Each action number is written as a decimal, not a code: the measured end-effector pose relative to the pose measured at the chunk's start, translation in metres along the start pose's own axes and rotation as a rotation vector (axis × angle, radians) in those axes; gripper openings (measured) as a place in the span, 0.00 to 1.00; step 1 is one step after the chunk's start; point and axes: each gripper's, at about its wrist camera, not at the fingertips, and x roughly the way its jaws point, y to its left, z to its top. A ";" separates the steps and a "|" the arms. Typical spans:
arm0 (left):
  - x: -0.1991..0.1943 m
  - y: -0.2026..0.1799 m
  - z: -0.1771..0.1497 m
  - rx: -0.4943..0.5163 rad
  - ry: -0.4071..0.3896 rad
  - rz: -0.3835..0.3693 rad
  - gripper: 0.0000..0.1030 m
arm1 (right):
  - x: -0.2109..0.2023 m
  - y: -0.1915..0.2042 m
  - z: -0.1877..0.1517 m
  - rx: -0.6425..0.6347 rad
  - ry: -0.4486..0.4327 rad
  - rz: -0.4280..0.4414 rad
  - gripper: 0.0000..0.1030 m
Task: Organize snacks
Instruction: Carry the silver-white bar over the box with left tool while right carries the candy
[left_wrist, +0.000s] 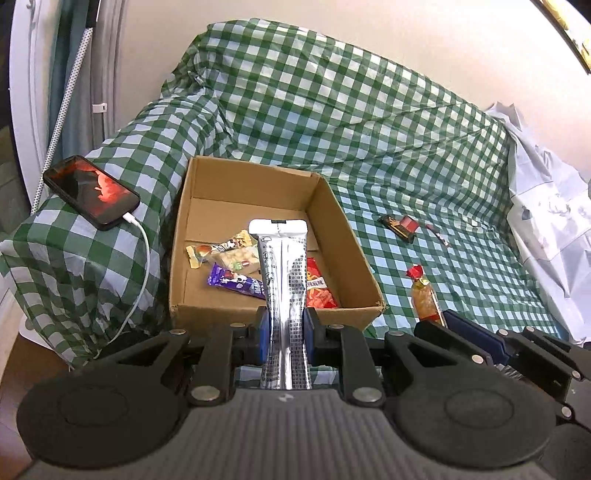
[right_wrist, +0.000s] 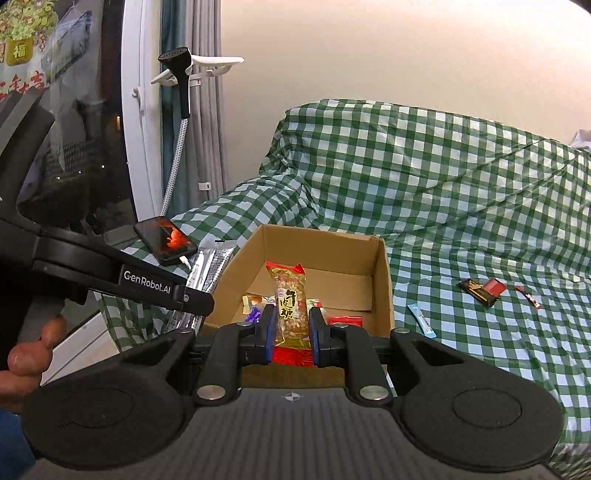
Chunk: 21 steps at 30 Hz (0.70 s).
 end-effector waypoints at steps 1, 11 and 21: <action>0.000 0.001 -0.001 -0.001 0.000 -0.003 0.20 | 0.001 -0.001 0.000 -0.001 0.004 -0.004 0.19; 0.002 0.005 -0.001 -0.013 -0.001 -0.004 0.20 | 0.004 0.002 0.000 -0.019 0.020 -0.005 0.19; 0.013 0.008 -0.001 -0.016 0.025 -0.002 0.20 | 0.013 0.000 -0.001 -0.011 0.051 0.002 0.19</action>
